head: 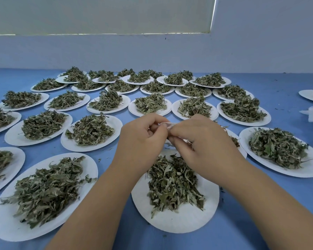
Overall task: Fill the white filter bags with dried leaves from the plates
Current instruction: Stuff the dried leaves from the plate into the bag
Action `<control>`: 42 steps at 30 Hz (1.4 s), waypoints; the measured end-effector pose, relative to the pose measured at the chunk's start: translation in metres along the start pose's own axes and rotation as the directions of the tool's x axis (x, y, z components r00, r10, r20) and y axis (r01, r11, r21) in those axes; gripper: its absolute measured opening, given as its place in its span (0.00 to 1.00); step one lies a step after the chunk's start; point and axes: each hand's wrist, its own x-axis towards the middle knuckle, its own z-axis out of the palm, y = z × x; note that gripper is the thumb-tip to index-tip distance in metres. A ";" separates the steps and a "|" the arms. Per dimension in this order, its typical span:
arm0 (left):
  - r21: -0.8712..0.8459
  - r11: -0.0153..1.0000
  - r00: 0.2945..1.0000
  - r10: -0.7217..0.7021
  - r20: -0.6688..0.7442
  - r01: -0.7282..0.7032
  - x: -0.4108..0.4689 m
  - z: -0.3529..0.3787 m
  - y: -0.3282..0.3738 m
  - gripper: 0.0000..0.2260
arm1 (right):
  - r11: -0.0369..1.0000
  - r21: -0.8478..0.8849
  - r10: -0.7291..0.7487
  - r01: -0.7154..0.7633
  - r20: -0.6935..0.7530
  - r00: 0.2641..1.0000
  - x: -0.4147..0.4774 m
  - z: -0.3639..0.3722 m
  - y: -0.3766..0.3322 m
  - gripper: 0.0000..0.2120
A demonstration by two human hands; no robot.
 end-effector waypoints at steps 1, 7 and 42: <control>0.001 1.000 1.000 -0.009 -0.015 0.009 0.000 -0.001 0.000 0.09 | 0.998 0.064 -0.010 0.011 -0.020 1.000 -0.003 -0.002 0.001 0.09; -0.017 1.000 1.000 -0.017 -0.009 0.017 0.001 -0.004 -0.001 0.10 | 0.998 0.064 -0.027 0.021 0.095 0.995 -0.007 -0.006 0.007 0.13; 0.058 0.996 0.991 0.075 -0.113 -0.069 0.003 -0.005 -0.006 0.12 | 0.960 0.184 0.092 -0.211 0.504 0.859 -0.013 -0.022 0.015 0.08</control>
